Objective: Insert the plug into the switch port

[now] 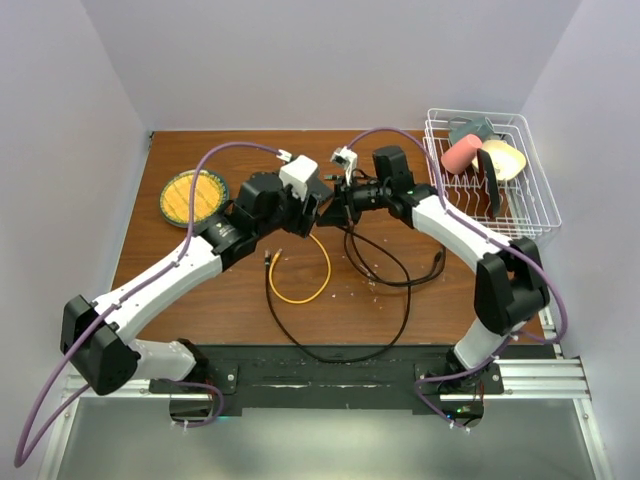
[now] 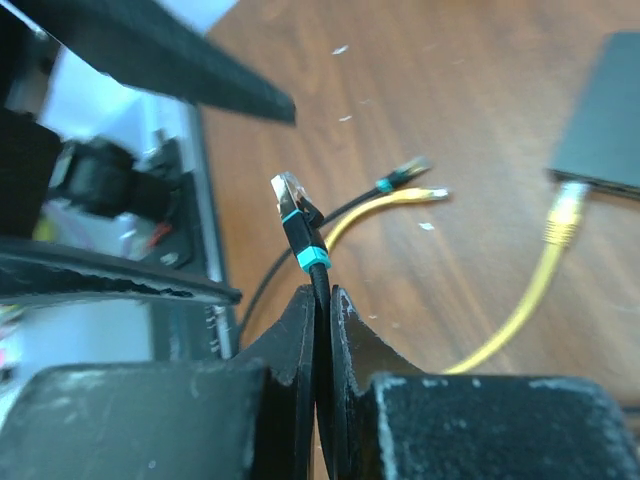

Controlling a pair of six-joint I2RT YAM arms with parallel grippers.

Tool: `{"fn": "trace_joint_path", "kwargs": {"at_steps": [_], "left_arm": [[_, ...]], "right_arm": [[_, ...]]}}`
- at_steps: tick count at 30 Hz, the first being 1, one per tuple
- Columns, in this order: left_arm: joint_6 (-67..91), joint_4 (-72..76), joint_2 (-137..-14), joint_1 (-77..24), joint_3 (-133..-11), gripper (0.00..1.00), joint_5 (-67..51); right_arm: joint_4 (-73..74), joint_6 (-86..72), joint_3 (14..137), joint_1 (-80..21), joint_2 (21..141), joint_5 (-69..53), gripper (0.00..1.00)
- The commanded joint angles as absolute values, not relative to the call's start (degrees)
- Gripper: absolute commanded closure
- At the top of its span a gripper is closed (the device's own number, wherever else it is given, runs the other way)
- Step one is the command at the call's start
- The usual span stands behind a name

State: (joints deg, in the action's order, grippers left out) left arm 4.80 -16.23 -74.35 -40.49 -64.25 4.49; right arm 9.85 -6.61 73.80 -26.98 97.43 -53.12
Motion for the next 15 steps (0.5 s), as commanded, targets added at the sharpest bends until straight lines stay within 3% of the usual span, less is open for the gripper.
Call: {"fn": "trace_joint_path", "kwargs": {"at_steps": [1, 7, 11, 15], "left_arm": [[11.84, -11.95, -75.32, -37.19, -68.73, 0.32, 4.14], [22.47, -3.98, -75.06, -25.06, -65.57, 0.28, -20.53], [35.56, 18.28, -75.58, -18.82, -59.69, 0.27, -43.44], [51.39, 38.56, -78.13, -15.74, -53.88, 0.27, -52.81]], "right_arm": [[11.16, -3.96, 72.26, -27.16, 88.88, -40.62, 1.0], [7.65, -2.64, 67.68, -27.16, 81.48, -29.72, 1.0], [7.29, -0.71, 66.89, -27.16, 78.06, -25.41, 1.0], [7.12, -0.44, 66.97, -27.07, 77.17, -24.96, 1.0]]}}
